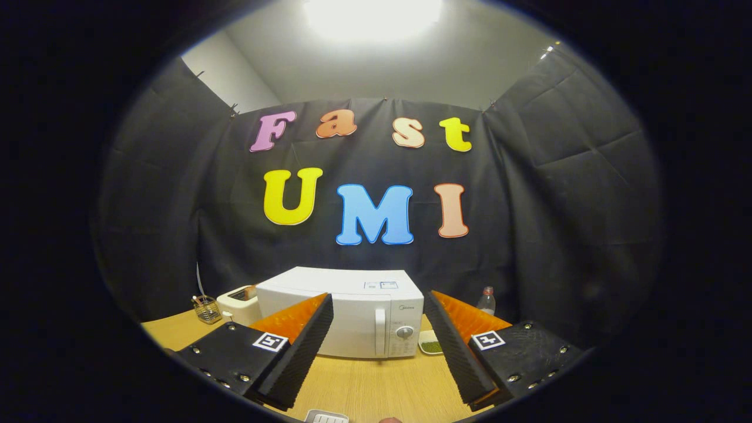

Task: Open the microwave, put the food inside, and close the microwave door.

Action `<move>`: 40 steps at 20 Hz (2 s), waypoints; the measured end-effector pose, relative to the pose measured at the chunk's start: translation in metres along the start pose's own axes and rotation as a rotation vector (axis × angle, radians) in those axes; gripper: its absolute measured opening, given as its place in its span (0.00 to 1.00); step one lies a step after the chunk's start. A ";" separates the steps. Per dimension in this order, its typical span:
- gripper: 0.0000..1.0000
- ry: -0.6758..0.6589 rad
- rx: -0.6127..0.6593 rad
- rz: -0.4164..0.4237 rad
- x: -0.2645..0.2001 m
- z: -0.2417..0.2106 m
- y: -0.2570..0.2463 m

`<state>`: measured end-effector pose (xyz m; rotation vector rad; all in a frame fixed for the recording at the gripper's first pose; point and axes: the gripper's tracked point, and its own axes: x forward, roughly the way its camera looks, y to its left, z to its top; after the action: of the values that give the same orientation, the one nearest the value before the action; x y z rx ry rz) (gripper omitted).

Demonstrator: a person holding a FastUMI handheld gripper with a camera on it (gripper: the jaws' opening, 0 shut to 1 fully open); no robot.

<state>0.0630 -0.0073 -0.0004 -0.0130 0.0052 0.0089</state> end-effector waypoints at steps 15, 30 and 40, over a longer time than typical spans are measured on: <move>0.98 0.151 0.004 0.063 0.139 -0.083 -0.009; 0.72 0.344 0.002 0.088 0.202 -0.177 0.001; 0.11 0.398 0.005 0.093 0.196 -0.180 0.008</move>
<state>0.2584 0.0001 -0.1815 -0.0094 0.4037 0.0991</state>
